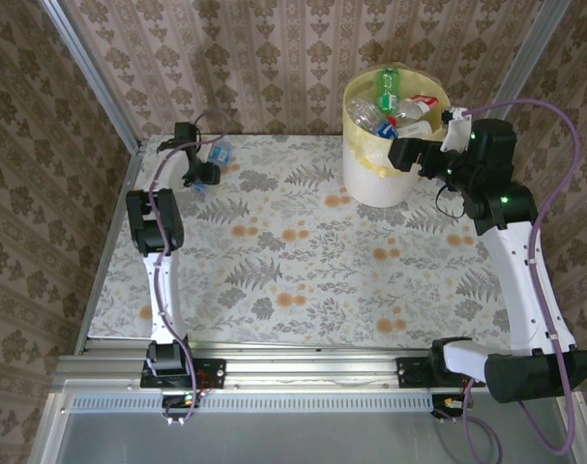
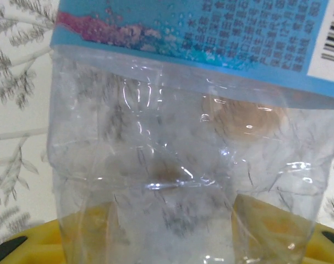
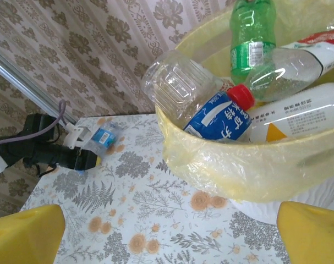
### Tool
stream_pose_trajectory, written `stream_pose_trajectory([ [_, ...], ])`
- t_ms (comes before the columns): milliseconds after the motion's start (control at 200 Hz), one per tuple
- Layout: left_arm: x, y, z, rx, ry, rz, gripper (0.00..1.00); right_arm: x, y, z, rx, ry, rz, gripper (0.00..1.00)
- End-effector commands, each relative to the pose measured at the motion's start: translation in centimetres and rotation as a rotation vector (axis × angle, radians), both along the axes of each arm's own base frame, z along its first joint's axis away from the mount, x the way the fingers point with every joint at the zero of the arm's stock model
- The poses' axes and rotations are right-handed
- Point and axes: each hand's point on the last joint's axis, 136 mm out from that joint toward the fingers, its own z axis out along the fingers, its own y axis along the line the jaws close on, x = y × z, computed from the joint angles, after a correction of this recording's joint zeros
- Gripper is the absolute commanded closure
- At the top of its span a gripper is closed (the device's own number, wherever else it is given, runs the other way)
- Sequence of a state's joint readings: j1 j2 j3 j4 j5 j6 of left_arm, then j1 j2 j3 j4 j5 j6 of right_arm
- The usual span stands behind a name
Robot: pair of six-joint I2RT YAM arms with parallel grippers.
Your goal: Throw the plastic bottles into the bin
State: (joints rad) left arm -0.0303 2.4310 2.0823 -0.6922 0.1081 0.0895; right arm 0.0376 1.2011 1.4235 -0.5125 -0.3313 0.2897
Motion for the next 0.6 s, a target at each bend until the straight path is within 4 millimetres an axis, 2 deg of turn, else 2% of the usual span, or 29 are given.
stream_pose_trajectory([
  [0,-1.1,-0.8,3.3,-0.073,-0.094,0.000,0.55,-0.3,0.8,0.9,0.035,-0.038,0.031,0.00],
  [125,-3.8,-4.2,7.0,-0.142,-0.210,-0.061,0.55,0.2,1.5,0.1,0.093,-0.010,0.053,0.00],
  [250,-7.5,-9.6,10.5,-0.193,-0.322,-0.179,0.55,0.8,3.2,-1.0,0.175,0.032,0.102,0.00],
  [315,-9.5,-12.4,11.9,-0.202,-0.358,-0.246,0.55,0.9,4.5,-1.4,0.201,0.049,0.147,0.00],
  [395,-11.7,-14.8,13.5,-0.201,-0.388,-0.286,0.55,0.8,6.3,-1.9,0.217,0.071,0.195,0.00],
  [595,-16.2,-19.7,19.1,-0.257,-0.500,-0.370,0.55,0.3,10.7,-3.1,0.297,0.119,0.308,0.01],
])
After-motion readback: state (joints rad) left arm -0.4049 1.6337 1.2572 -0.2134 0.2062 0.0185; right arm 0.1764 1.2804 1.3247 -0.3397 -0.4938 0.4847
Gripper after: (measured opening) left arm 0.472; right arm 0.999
